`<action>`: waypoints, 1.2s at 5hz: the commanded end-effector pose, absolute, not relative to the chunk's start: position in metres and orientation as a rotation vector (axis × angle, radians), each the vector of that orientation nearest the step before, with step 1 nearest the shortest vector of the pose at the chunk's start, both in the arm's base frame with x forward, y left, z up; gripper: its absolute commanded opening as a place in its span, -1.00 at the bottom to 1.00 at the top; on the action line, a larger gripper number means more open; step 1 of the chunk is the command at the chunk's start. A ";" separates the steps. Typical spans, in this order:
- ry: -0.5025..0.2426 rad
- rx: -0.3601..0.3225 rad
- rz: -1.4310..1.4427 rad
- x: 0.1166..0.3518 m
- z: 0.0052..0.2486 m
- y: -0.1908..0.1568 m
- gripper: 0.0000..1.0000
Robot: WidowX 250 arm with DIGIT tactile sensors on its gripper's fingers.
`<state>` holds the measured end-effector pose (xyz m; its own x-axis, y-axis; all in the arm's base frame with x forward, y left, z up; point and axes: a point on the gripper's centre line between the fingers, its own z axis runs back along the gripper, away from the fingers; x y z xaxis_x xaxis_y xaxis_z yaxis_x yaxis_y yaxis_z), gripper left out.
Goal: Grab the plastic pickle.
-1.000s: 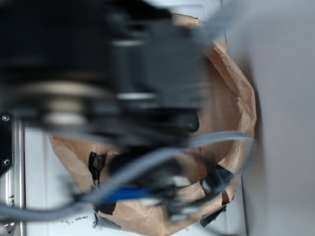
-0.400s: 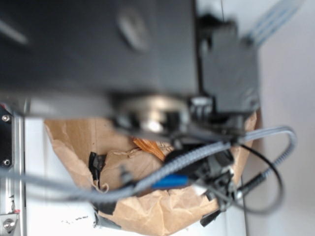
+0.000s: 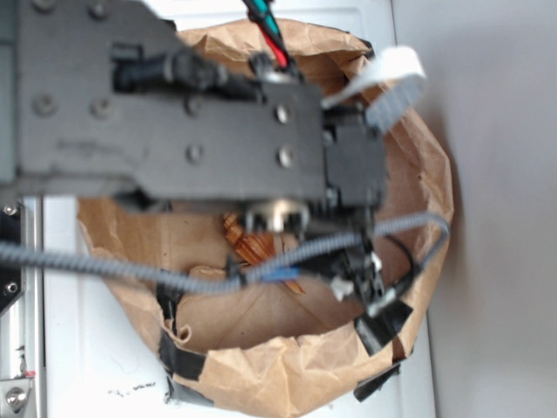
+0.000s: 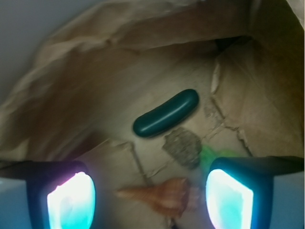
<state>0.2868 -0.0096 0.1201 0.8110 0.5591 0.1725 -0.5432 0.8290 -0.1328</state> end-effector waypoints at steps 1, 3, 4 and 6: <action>-0.241 -0.061 0.692 0.312 0.111 0.017 1.00; -0.215 -0.040 0.712 0.306 0.099 0.013 1.00; -0.215 -0.040 0.712 0.306 0.099 0.013 1.00; -0.215 -0.040 0.712 0.306 0.099 0.013 1.00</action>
